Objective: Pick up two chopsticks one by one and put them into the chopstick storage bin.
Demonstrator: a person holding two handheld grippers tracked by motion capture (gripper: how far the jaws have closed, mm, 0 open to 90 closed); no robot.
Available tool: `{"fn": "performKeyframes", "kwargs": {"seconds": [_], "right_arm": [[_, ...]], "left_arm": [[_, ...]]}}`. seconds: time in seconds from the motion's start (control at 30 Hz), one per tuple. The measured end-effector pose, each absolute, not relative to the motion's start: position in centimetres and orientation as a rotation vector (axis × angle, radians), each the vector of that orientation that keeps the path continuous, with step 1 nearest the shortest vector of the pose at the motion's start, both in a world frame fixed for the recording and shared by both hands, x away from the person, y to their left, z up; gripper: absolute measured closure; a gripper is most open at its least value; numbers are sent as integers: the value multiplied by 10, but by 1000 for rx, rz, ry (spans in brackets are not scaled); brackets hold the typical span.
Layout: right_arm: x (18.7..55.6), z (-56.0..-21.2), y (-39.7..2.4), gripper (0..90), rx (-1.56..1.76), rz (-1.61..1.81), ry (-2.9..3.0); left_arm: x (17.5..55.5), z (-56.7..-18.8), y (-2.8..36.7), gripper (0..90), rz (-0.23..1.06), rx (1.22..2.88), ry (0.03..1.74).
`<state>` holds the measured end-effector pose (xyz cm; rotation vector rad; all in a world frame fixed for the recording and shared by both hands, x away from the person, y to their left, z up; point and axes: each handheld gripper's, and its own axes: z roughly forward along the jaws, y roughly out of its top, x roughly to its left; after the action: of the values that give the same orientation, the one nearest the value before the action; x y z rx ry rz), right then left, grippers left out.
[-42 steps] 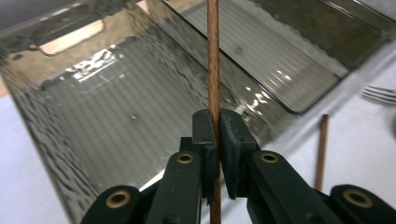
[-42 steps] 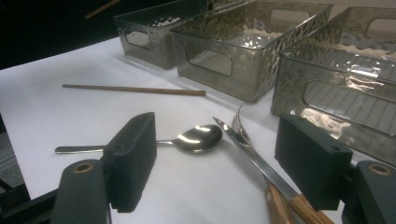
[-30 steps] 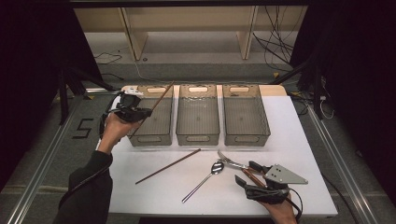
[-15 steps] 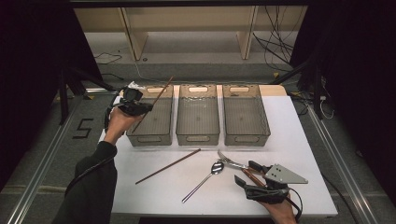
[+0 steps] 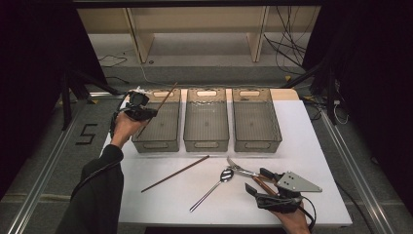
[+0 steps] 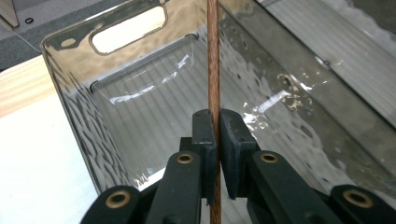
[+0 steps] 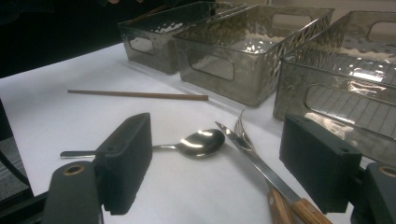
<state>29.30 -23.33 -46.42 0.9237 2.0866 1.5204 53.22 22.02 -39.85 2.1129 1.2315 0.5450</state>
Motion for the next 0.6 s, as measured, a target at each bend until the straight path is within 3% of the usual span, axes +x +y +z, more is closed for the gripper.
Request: {"fn": "performKeyframes", "kwargs": {"seconds": [0.43, 0.6], "right_arm": [[293, -464, -233, 264, 921, 1523, 2087], [293, -464, -233, 264, 923, 1518, 2088]], "left_arm": [[537, -418, 220, 833, 520, 2129, 1299], [534, -416, 221, 609, 488, 2101, 1326]]}}
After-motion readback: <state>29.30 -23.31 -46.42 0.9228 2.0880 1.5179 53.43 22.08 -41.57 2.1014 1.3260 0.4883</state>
